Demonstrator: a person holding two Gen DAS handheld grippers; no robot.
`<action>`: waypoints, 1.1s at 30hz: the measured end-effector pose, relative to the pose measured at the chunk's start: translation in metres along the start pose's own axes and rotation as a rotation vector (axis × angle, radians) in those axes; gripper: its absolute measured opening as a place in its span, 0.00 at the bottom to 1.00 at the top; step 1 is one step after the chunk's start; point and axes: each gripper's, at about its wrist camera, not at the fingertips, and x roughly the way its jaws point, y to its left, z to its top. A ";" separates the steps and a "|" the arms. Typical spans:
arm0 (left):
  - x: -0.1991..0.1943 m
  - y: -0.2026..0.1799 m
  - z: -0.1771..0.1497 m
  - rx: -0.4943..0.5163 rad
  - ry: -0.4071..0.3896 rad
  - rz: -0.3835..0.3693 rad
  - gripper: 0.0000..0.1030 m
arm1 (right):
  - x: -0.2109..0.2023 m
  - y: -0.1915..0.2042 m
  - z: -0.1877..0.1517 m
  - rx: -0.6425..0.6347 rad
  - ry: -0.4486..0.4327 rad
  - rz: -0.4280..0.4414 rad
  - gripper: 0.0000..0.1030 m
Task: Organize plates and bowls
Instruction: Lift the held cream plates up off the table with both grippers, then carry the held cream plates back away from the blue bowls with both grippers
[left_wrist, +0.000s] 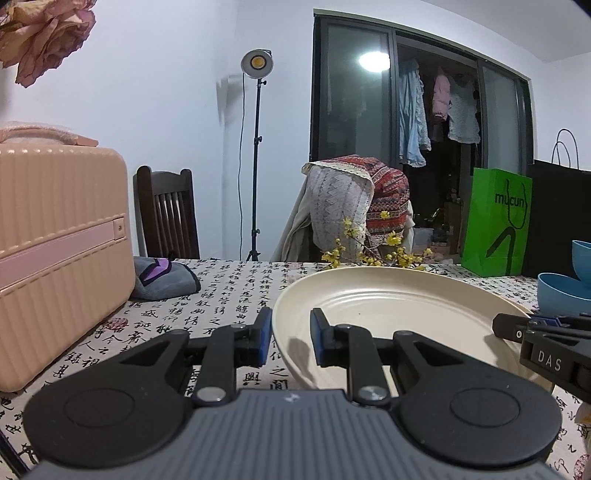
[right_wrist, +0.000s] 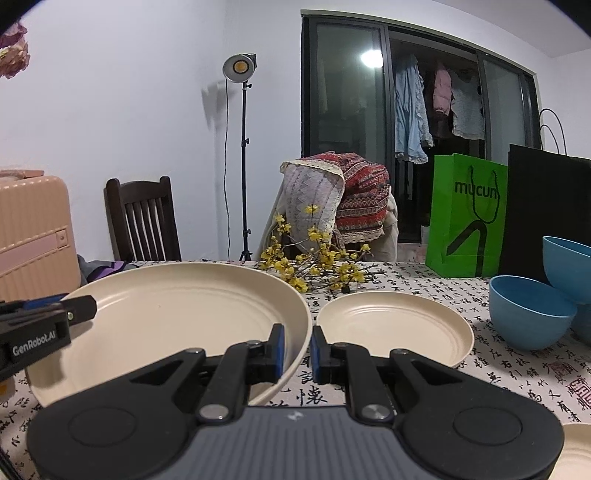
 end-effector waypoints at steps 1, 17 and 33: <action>-0.001 -0.001 0.000 0.001 0.000 -0.004 0.21 | -0.002 -0.001 -0.001 0.001 -0.001 -0.002 0.14; -0.008 -0.018 -0.006 0.048 -0.005 -0.056 0.21 | -0.021 -0.020 -0.009 0.030 -0.025 -0.041 0.14; -0.018 -0.028 -0.010 0.065 -0.011 -0.094 0.21 | -0.034 -0.031 -0.018 0.030 -0.039 -0.068 0.14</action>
